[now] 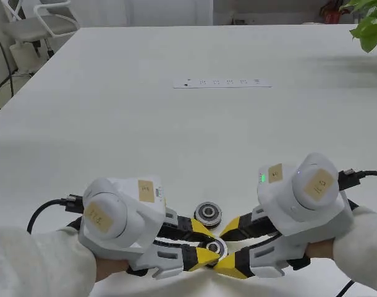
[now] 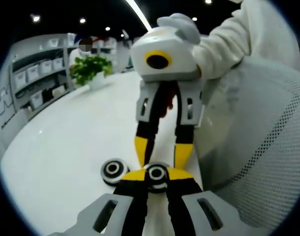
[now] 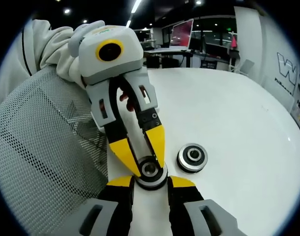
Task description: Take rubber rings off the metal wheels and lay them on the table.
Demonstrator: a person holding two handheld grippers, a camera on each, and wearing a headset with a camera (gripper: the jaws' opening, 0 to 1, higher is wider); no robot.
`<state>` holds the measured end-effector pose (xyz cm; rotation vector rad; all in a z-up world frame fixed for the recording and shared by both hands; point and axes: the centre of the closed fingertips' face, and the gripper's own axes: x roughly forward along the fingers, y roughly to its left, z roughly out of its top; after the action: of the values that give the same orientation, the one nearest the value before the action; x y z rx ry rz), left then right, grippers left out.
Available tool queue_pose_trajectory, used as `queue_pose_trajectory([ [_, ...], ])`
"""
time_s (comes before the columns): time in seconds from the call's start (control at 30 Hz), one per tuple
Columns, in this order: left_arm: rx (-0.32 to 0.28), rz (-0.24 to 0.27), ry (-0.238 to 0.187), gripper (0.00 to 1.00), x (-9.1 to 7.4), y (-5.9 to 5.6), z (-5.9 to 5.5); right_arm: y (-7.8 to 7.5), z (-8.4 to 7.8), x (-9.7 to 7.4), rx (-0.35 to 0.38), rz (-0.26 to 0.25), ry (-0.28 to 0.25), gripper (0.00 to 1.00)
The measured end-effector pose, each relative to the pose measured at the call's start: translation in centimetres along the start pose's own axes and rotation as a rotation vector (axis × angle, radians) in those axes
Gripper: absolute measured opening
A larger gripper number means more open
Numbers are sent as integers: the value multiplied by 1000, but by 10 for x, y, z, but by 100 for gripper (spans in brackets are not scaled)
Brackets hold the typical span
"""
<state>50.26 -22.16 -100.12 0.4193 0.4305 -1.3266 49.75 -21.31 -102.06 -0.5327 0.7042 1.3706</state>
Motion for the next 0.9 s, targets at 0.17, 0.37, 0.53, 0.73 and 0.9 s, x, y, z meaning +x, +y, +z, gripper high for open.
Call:
queue_pose_trajectory([
  [0.17, -8, -1, -2, 14, 0, 0, 0, 0, 0, -2, 3, 8, -5, 22],
  [0.37, -10, -2, -2, 14, 0, 0, 0, -1, -4, -5, 26, 18, 7, 18],
  [0.53, -13, -2, -3, 14, 0, 0, 0, -1, -7, -5, 42, 22, 17, 14],
  [0.73, -21, -2, -4, 14, 0, 1, 0, -1, -9, -6, 56, 29, 22, 10],
  [0.9, -23, -3, -5, 14, 0, 1, 0, -1, -9, -6, 74, 32, 21, 10],
])
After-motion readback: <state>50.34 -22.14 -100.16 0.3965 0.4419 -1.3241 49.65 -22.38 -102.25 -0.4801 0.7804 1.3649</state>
